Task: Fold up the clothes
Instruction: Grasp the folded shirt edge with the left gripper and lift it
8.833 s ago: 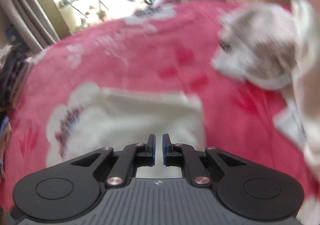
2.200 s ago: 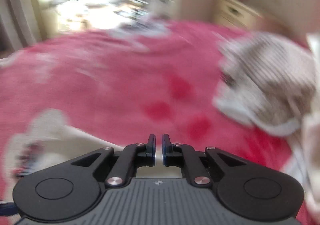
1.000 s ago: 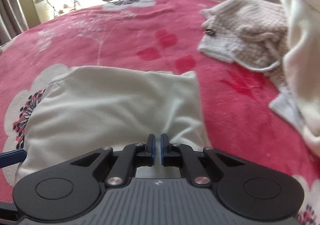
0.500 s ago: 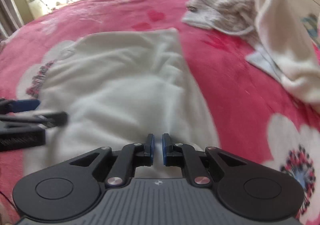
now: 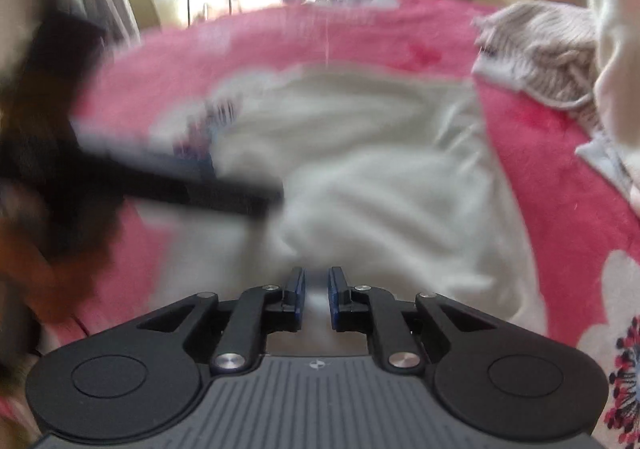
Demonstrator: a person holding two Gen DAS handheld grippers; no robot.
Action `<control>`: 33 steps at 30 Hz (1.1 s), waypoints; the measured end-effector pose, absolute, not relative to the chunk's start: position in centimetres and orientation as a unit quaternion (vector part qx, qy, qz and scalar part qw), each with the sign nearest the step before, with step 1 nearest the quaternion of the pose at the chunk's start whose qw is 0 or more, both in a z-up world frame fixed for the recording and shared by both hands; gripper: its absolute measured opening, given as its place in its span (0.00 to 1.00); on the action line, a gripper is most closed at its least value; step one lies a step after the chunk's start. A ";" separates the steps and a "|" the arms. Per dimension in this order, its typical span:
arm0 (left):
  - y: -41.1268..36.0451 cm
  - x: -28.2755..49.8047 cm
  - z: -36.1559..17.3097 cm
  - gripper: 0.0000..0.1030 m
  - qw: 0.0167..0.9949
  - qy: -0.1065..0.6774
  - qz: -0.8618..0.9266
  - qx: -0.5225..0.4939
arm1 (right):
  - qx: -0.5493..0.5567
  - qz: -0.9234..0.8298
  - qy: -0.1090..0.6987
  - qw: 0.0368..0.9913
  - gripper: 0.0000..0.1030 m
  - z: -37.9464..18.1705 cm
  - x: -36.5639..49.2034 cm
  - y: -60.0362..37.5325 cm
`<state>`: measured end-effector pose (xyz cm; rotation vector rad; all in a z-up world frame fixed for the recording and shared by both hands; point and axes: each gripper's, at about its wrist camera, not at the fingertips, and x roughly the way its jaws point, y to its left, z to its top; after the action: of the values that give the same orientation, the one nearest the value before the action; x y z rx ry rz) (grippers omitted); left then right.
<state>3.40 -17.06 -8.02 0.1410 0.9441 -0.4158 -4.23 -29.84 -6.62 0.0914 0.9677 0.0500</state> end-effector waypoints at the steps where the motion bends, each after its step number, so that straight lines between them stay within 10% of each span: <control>1: -16.7 3.3 -7.9 0.74 0.869 0.448 -0.201 0.065 | 0.041 0.028 0.468 0.882 0.13 -7.1 -4.2 -29.5; 16: -5.2 7.7 -9.2 0.76 0.813 0.464 -0.288 -0.201 | 0.223 0.000 0.394 0.892 0.31 -5.4 -3.4 -38.5; 33: -7.6 11.7 -12.1 0.87 0.726 0.501 -0.389 -0.266 | 0.387 0.029 0.423 0.819 0.34 -12.2 1.7 -48.6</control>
<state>11.69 -7.64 -12.12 -0.5857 1.1042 -0.8586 1.68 -48.62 -12.15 0.8250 0.9018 0.0609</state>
